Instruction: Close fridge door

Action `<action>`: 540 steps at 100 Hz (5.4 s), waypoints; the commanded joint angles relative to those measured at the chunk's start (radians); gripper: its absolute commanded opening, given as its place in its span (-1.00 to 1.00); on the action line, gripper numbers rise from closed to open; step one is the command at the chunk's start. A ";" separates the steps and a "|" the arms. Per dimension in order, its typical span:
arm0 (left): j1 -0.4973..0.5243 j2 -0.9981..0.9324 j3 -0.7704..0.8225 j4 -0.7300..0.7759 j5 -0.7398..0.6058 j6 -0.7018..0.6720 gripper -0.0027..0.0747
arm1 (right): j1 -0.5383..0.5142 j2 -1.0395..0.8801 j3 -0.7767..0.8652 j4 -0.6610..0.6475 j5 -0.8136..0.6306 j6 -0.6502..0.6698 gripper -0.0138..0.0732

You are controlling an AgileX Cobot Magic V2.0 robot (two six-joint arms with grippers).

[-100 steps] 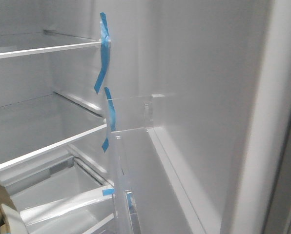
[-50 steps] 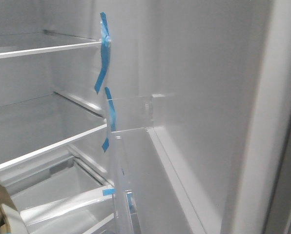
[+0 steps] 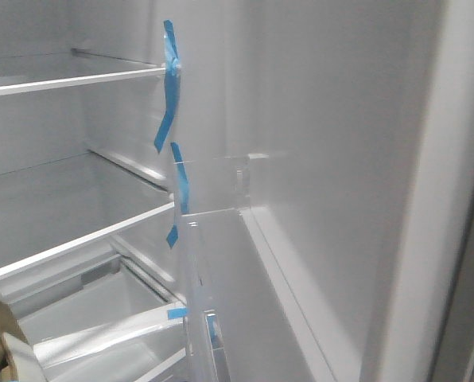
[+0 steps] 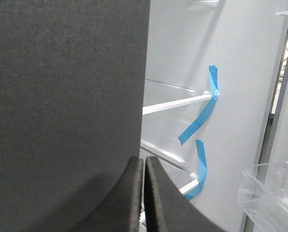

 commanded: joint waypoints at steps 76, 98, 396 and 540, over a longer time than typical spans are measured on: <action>-0.005 0.019 0.028 -0.002 -0.077 -0.004 -0.99 | 0.215 0.016 -0.033 0.053 -0.071 -0.001 -0.86; -0.005 0.019 0.028 -0.002 -0.077 -0.004 -0.99 | 0.215 0.016 -0.033 0.086 -0.067 -0.001 -0.86; -0.005 0.019 0.028 -0.002 -0.077 -0.004 -0.99 | 0.529 0.826 -0.637 0.248 -0.081 -0.013 -0.86; -0.005 0.019 0.028 -0.002 -0.077 -0.004 -0.99 | 0.506 1.181 -0.911 0.184 -0.208 -0.013 -0.86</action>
